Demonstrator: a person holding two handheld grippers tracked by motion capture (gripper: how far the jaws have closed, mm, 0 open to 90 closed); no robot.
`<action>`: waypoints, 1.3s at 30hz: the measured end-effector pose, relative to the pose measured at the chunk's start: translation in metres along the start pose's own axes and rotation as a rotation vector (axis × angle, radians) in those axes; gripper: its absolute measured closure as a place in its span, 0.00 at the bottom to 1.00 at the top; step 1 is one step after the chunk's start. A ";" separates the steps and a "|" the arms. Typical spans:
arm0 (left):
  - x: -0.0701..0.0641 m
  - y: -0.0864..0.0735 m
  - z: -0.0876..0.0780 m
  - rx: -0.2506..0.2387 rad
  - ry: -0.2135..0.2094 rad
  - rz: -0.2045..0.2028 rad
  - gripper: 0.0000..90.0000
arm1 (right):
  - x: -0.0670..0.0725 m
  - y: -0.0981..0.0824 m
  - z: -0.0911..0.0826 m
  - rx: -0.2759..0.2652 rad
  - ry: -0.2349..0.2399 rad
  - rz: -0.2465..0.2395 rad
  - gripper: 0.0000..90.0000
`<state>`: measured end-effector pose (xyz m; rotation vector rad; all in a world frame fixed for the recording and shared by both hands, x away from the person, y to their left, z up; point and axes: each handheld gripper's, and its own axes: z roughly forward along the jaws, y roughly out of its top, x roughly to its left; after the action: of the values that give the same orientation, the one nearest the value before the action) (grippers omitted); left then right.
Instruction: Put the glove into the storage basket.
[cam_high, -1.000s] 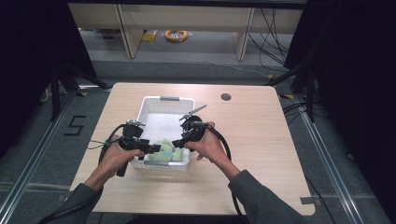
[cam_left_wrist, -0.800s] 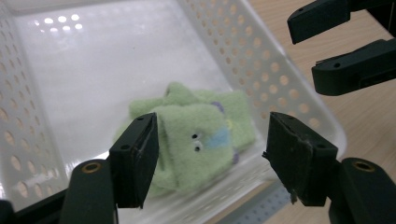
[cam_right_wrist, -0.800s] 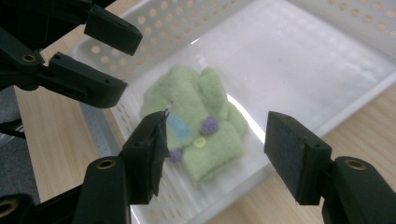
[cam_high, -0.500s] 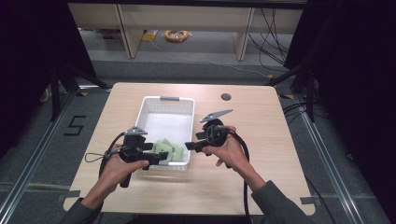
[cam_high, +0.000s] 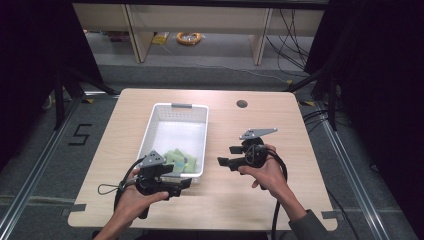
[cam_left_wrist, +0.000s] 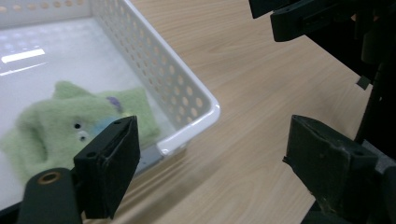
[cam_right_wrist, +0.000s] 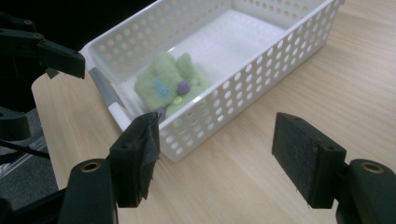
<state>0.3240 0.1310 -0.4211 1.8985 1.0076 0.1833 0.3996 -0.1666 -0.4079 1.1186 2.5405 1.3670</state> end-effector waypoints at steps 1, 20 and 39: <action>-0.003 -0.003 0.001 -0.005 -0.006 -0.002 0.19 | -0.001 -0.003 -0.002 -0.006 -0.006 -0.002 0.37; -0.012 -0.044 0.015 -0.022 -0.027 -0.003 0.19 | 0.001 -0.049 -0.022 -0.095 -0.018 -0.016 0.36; -0.010 -0.068 0.015 0.010 -0.026 0.019 0.18 | -0.002 -0.093 -0.021 -0.086 0.019 -0.016 0.28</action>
<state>0.2864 0.1284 -0.4804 1.9153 0.9748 0.1648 0.3401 -0.2147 -0.4644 1.0733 2.4708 1.4746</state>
